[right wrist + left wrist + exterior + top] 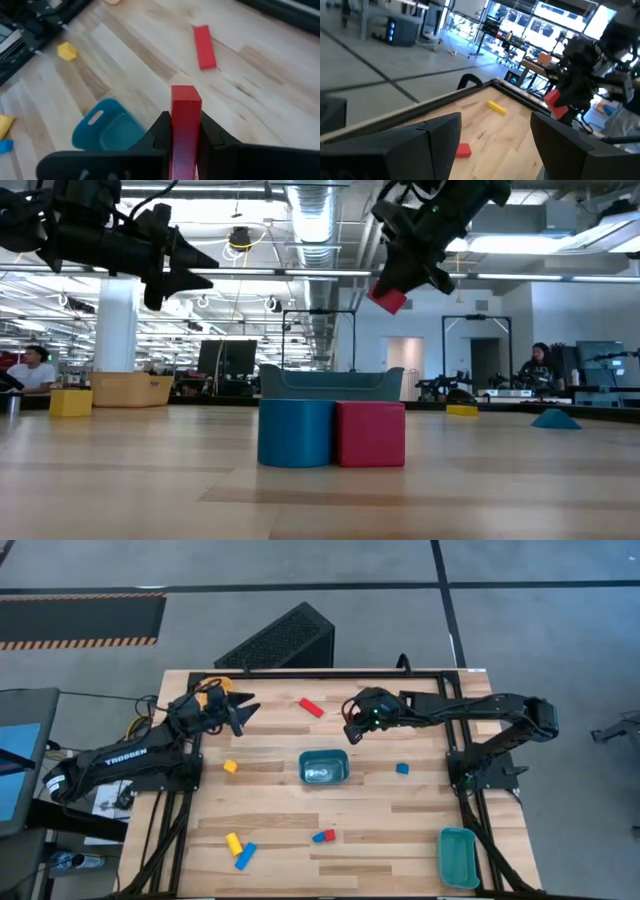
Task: Sort & place blocks by color
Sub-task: Put the top right red block into the blue bin
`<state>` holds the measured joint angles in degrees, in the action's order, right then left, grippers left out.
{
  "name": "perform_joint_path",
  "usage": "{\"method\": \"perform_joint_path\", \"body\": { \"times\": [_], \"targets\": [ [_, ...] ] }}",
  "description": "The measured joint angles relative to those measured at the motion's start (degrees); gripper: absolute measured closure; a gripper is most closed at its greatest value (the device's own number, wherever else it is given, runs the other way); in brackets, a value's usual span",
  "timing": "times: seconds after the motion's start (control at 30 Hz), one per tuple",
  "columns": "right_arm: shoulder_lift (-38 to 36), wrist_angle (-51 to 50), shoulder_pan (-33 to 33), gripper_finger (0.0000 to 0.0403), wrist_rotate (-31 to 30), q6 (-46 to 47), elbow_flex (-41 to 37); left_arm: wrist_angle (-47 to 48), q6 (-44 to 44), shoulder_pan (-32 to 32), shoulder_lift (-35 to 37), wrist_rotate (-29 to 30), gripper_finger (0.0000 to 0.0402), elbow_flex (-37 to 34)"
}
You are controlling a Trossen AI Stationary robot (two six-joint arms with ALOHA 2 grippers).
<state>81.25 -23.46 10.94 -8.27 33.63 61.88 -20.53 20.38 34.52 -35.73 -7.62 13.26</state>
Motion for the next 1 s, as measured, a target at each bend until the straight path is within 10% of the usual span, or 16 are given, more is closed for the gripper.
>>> {"method": "perform_joint_path", "body": {
  "times": [0.43, 1.0],
  "targets": [
    [-0.8, 7.6, 0.0, 0.0353, 2.5, -3.5, 0.9, -0.2, -3.3, 0.0, -0.4, 0.3, 0.0178, 0.3],
    [14.2, 21.4, 1.9, 0.0351, 33.9, -28.3, 1.0, -17.4, -0.3, -1.5, -21.6, 7.9, 0.0178, 8.6]
  ]
}}
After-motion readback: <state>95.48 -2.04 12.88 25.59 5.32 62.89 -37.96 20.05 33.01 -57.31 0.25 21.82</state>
